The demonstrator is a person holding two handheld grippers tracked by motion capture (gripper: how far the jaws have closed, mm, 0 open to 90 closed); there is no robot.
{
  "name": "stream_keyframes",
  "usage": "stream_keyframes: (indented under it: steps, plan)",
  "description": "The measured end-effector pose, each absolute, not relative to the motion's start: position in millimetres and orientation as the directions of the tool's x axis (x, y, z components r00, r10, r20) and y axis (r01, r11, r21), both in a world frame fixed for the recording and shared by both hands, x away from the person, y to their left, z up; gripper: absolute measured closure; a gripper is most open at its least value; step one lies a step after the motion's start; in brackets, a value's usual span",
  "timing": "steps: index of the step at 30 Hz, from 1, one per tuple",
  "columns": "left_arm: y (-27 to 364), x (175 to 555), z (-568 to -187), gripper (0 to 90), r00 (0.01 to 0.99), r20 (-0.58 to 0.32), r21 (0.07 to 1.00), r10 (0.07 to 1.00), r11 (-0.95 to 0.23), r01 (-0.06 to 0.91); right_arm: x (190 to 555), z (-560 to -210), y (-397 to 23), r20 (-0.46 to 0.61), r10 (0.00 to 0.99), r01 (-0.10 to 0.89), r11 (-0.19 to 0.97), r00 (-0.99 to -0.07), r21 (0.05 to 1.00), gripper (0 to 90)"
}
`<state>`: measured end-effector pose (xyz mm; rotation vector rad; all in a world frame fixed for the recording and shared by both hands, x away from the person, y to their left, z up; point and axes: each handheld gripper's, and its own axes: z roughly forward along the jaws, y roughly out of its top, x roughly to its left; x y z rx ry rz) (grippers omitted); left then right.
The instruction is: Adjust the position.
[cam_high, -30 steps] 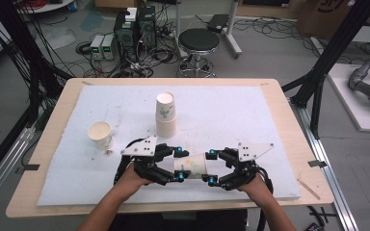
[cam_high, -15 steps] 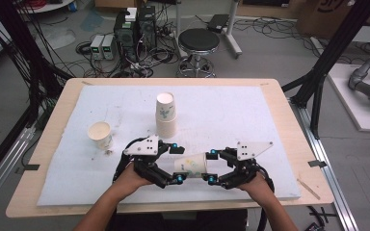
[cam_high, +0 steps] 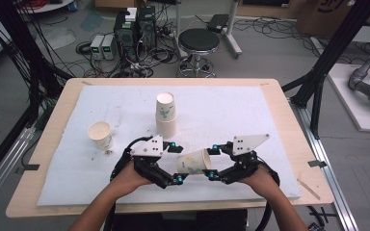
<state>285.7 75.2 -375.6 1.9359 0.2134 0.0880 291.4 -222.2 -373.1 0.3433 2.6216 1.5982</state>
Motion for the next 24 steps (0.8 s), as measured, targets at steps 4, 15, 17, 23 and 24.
stream_keyframes:
  steps: [4,15,17,23,24]
  plan:
    - [72,287,-377,16.0,0.980,-0.023,0.912,0.199,-0.396,0.102,293,-366,-218,0.025,0.211,0.132,0.513,-0.977,0.848,31.6]
    - [65,287,-379,16.2,0.980,0.006,0.872,0.199,-0.481,0.092,295,-349,-201,-0.065,0.152,0.052,0.660,-0.986,0.750,31.4]
    - [63,287,-379,16.4,0.982,0.015,0.862,0.189,-0.500,0.083,296,-348,-199,-0.073,0.149,0.046,0.669,-0.986,0.742,31.4]
    - [57,288,-381,17.0,0.984,0.028,0.844,0.175,-0.532,0.071,298,-343,-189,-0.088,0.116,0.023,0.722,-0.989,0.692,31.4]
    - [57,289,-380,17.0,0.984,0.028,0.841,0.174,-0.536,0.071,298,-342,-187,-0.092,0.113,0.020,0.731,-0.989,0.682,31.4]
